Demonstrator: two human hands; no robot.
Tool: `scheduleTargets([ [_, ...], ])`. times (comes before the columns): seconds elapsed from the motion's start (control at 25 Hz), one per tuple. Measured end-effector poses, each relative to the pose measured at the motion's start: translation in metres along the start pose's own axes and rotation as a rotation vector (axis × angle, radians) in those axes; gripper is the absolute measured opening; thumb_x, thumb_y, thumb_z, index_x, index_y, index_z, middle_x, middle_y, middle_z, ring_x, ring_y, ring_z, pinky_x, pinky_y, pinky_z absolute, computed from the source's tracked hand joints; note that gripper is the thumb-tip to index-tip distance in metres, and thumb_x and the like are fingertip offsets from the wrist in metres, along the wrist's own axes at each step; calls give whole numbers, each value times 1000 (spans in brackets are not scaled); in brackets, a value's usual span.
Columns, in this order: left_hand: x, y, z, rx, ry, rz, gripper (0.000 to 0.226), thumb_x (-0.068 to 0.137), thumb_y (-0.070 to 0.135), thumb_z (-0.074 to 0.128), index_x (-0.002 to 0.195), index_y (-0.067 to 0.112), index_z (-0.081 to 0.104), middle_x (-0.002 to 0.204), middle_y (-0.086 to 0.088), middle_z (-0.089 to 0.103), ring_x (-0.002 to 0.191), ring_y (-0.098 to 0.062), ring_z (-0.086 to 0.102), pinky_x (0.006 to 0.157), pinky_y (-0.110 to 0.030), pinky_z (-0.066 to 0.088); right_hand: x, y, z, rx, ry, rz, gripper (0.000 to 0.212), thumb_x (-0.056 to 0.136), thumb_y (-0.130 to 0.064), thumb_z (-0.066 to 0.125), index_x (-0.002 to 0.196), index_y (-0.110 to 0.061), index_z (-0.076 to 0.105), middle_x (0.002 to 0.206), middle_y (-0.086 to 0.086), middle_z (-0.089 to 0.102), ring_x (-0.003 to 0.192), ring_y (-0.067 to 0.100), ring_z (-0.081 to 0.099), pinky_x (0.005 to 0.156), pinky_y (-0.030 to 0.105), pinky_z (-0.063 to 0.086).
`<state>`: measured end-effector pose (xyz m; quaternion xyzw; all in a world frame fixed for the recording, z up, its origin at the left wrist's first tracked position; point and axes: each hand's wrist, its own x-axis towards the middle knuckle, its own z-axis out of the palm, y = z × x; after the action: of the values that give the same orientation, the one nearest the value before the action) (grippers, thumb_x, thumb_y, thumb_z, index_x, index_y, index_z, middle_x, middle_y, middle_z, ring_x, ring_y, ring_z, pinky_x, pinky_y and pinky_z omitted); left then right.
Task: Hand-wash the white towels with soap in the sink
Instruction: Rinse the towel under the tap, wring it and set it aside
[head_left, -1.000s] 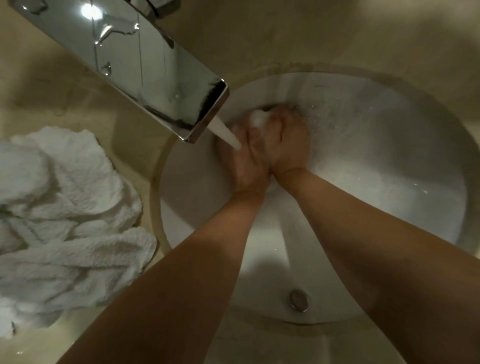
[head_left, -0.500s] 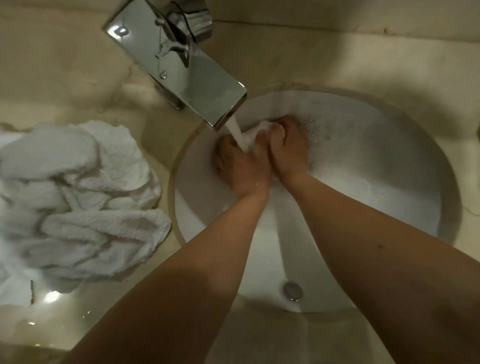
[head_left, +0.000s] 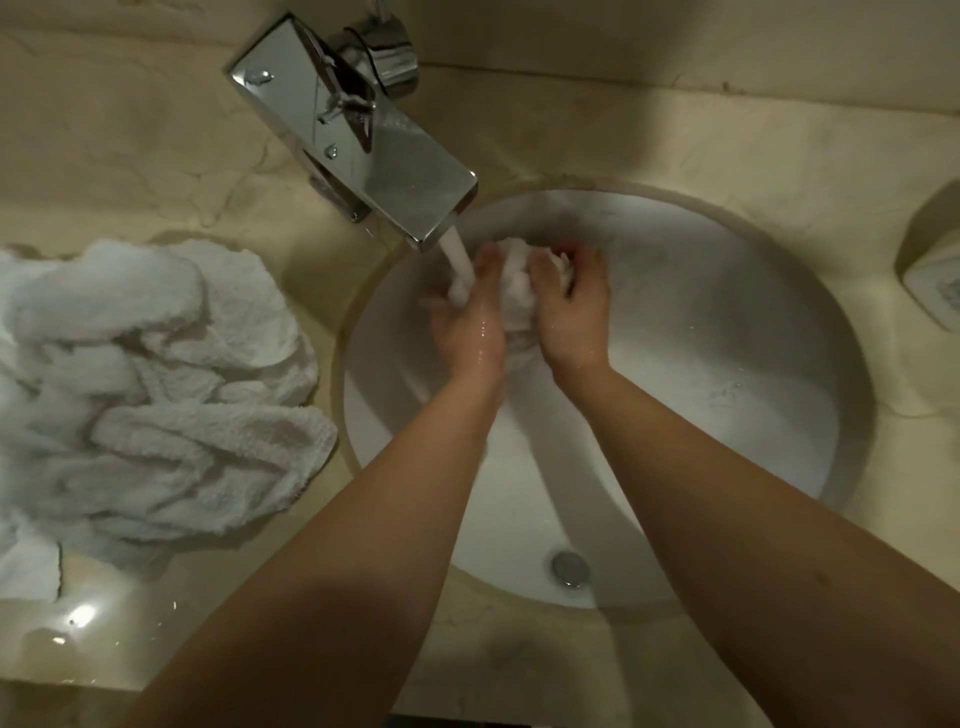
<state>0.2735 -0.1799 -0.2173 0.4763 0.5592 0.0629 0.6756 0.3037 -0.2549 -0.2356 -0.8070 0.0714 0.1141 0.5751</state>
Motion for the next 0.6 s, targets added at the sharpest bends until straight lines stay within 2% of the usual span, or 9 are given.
scheduleTargets([
  [0.08,0,5,-1,10,32,207,36,82,38,80,111,29,60,98,20,63,90,12,63,79,-4,46,1,-7,0,39,-8,-64,19,87,-49,56,94,-32,53,101,5,61,88,10,61,77,22,50],
  [0.12,1,7,-3,53,40,312,36,83,33,81,110,30,57,100,20,62,84,16,60,80,-1,43,3,-9,0,44,-34,-74,22,88,-49,54,97,-29,54,100,5,63,87,11,61,75,21,49],
  [0.24,6,0,-11,179,-15,492,49,81,26,83,119,20,52,109,12,58,88,11,56,87,-3,41,2,-1,-1,19,-136,63,24,86,-38,47,97,-19,56,86,-3,62,73,-1,57,63,15,44],
  [0.32,11,-13,-17,295,-99,526,53,81,36,80,122,15,55,112,7,61,98,4,58,91,-12,44,-1,5,-2,-5,-110,150,17,88,-33,48,91,-18,54,79,-5,59,66,-2,54,60,18,44],
  [0.36,15,-19,-20,327,-137,543,48,82,37,76,119,14,57,109,5,63,98,3,60,90,-16,46,-1,4,-3,-44,-73,135,13,91,-30,50,92,-18,54,79,-5,60,68,1,55,63,24,46],
  [0.4,16,-23,-22,307,-174,541,36,84,32,72,113,15,60,104,4,65,94,4,62,87,-18,48,0,3,-2,-102,-46,89,13,92,-29,51,99,-18,54,84,-3,62,74,6,59,68,31,50],
  [0.48,21,-24,-23,221,-213,535,16,89,29,62,103,23,65,98,2,67,92,0,65,84,-25,50,3,-3,5,-203,-76,-36,28,92,-27,49,117,-18,56,105,1,67,93,17,63,81,36,52],
  [0.52,21,-23,-22,228,-172,541,22,90,35,56,104,22,68,100,0,69,94,-4,65,86,-26,50,3,-6,10,-226,-125,-79,33,92,-28,47,122,-17,57,112,2,66,101,20,62,87,36,51],
  [0.6,24,-22,-17,217,-110,546,42,94,39,46,109,6,67,102,-2,68,93,-1,63,85,-19,47,4,-3,19,-256,-191,-110,35,94,-36,44,118,-18,62,113,2,66,104,20,61,91,37,49],
])
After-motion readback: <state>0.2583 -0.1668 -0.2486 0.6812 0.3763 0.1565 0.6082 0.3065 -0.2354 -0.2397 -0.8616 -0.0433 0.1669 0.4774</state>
